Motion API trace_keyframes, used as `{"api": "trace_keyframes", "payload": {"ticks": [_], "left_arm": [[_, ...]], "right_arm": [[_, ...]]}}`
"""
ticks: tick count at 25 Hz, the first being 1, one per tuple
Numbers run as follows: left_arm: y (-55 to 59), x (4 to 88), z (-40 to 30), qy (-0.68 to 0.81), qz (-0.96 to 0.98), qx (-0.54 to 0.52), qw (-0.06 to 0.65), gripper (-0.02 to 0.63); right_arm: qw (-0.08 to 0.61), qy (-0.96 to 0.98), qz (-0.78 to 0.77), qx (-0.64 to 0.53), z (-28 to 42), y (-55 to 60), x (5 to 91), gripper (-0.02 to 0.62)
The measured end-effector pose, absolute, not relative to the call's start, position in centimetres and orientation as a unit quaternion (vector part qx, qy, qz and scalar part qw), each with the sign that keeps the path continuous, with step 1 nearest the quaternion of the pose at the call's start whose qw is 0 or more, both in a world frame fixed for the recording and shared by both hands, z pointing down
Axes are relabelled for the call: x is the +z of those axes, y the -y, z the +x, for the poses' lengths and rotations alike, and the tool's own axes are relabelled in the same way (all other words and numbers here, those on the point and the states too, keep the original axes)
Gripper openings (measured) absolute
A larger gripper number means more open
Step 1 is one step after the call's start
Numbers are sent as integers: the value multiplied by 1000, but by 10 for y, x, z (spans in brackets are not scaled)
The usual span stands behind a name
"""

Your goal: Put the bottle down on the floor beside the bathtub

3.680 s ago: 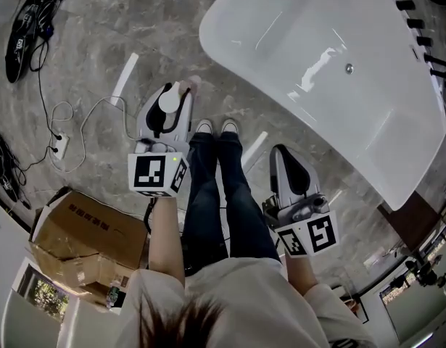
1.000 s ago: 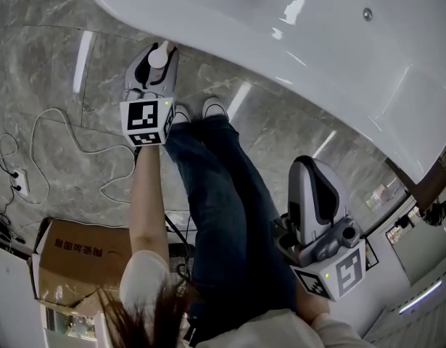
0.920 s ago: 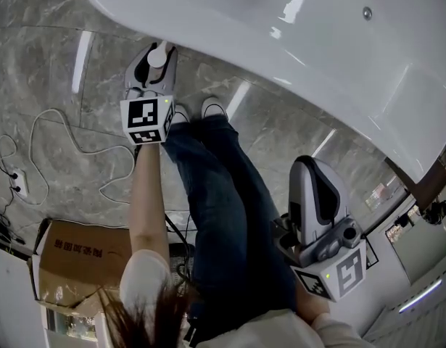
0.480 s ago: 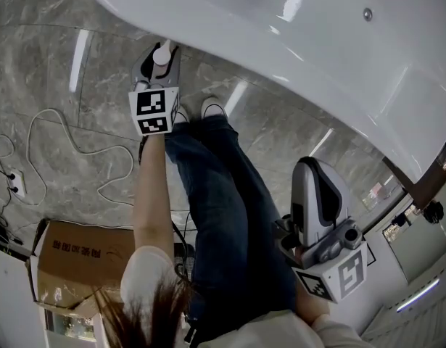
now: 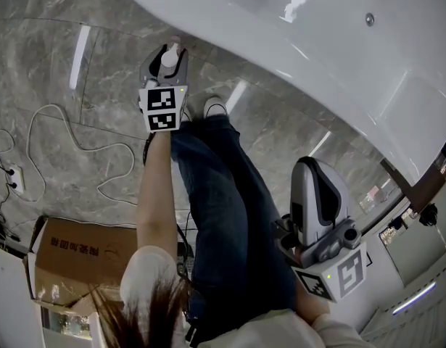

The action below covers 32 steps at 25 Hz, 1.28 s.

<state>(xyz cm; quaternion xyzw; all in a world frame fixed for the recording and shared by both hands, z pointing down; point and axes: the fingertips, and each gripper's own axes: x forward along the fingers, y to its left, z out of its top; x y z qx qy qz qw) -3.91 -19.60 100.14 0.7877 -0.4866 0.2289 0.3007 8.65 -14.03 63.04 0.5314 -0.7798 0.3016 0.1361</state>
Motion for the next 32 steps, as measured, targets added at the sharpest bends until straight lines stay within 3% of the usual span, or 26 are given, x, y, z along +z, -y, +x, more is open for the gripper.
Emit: {"api": "trace_keyframes", "payload": {"ticks": [6,17,27,32], "left_arm": [[186,998,-35,465,797,228,309,287],[179,906,-53,502,796,171,290,282],[176,809,-60,550,783,139,256,76],[164,755,-66,565,779,128,240,49]], "right_arm": [[137,779,530,306,86,139,628,-2],[213,793,522,231,96,139,630,-2],[223,808,504,209,99,134,618,-2],[209,809,503,221,97,130,606,-2]]}}
